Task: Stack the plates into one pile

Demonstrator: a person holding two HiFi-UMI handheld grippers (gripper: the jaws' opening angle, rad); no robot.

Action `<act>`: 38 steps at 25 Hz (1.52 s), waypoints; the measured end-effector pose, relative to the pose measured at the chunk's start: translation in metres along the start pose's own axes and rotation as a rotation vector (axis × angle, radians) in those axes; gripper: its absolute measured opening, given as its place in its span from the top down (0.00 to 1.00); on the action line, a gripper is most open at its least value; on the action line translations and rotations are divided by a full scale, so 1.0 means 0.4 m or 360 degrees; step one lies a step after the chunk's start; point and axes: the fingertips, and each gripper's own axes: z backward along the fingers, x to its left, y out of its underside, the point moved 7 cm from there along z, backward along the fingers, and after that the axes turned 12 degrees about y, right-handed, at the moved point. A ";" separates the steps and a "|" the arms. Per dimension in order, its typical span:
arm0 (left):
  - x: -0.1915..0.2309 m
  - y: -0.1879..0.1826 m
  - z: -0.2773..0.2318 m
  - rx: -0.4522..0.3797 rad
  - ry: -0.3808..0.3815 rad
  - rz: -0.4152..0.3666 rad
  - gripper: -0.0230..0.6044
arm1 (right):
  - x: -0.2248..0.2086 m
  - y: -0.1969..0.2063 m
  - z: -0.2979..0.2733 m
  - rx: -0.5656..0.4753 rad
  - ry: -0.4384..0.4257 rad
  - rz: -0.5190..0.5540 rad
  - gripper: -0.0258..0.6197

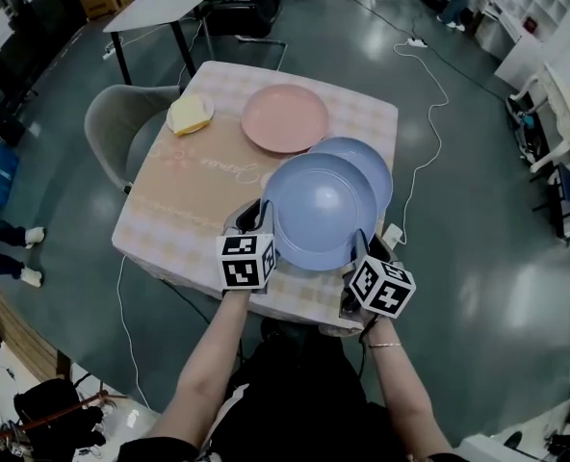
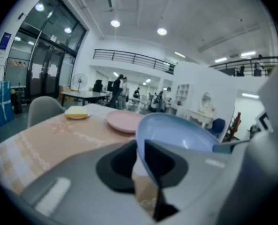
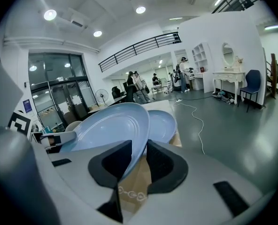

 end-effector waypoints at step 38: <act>-0.118 0.040 -0.336 0.0135 -0.0335 0.0207 0.84 | -0.218 -0.204 -0.406 0.0165 -0.0268 0.0483 0.82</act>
